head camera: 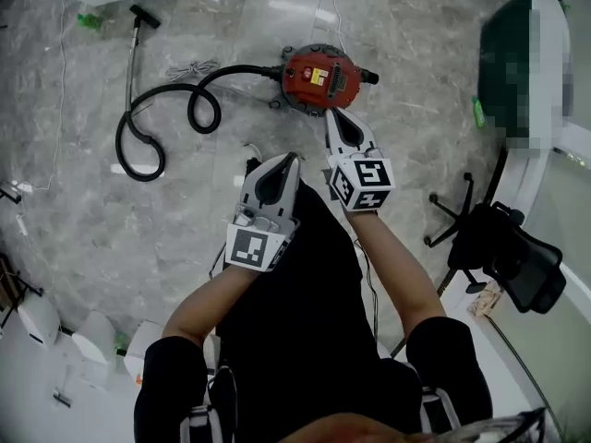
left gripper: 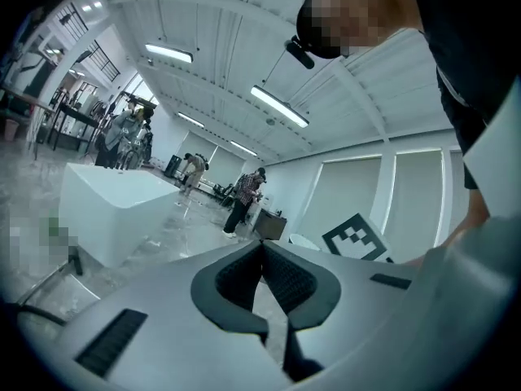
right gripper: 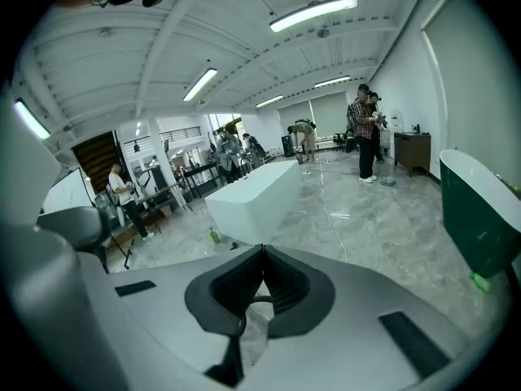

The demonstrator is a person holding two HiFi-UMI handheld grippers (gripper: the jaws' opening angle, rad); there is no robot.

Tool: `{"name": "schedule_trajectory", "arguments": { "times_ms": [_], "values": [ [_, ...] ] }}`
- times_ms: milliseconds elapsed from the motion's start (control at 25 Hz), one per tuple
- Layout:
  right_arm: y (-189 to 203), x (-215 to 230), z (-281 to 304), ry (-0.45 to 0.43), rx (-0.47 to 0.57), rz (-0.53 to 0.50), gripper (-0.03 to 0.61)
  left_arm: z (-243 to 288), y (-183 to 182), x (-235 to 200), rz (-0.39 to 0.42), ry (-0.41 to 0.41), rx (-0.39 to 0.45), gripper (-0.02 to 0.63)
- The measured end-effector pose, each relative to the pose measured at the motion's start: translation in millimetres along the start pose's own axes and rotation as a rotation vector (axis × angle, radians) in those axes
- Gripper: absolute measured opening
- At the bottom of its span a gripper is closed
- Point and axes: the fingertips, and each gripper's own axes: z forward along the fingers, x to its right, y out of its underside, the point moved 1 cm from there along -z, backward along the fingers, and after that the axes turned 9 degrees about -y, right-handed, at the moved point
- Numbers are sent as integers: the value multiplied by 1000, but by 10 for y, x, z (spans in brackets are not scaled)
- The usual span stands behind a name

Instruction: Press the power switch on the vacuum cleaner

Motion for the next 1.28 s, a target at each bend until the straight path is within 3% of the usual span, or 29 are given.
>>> {"name": "schedule_trajectory", "arguments": {
  "times_ms": [200,320,440,640,800,1000,1280],
  "values": [
    [-187,-233,-559,19,67,-4,18,-42,-395,131,74,16,34,20],
    [-347,-380,-865,16,112,-45,18,-43,-632,217,67,21,54,20],
    [-544,-635,-1178,-48,179,-60,18,-63,-868,354,48,31,76,20],
    [-982,-909,-1712,-51,339,-126,18,-67,-1064,781,91,110,50,20],
    [-1240,-896,-1865,-37,430,-70,18,-75,-1285,973,108,139,69,20],
    [-1537,-911,-1937,-11,470,-169,18,-88,-1551,1134,162,165,153,20],
    [-1758,-848,-1958,-10,540,-189,18,25,-1663,1238,205,192,188,20]
  ]
}}
